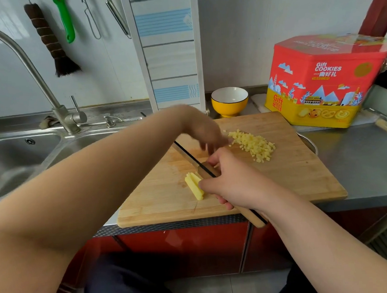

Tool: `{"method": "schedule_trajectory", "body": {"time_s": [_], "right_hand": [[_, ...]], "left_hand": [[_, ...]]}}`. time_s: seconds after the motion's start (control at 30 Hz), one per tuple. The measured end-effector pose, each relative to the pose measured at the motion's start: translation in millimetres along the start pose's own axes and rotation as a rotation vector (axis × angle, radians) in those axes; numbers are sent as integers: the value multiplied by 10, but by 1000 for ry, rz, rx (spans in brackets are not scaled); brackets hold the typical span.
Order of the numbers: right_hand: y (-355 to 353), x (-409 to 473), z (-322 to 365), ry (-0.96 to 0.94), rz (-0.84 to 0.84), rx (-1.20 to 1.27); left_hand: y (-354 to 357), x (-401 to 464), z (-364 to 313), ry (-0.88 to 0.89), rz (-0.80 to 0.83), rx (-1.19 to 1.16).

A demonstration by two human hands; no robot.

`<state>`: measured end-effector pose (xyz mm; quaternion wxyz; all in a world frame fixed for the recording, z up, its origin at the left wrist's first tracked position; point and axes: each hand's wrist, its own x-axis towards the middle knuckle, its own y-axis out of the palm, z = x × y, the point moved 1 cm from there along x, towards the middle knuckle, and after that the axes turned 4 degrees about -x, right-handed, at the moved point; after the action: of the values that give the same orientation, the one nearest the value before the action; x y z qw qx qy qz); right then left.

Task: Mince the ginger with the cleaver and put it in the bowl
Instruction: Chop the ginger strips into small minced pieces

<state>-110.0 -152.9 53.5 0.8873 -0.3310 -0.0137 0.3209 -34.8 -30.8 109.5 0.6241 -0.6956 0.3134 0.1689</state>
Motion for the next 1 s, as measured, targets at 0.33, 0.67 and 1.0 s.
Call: {"method": "schedule_trajectory", "body": {"time_s": [0.33,0.67,1.0], "right_hand": [[-351,59,-229,34,-18,288],[-583,116,-379,94,-6,299],[-642,155,-432,103,-3,297]], "left_hand": [[327,-558,532,548,-1081,-808],[1075,193,659,232,-278,-31],[1163,307,754,180,-502,-216]]}}
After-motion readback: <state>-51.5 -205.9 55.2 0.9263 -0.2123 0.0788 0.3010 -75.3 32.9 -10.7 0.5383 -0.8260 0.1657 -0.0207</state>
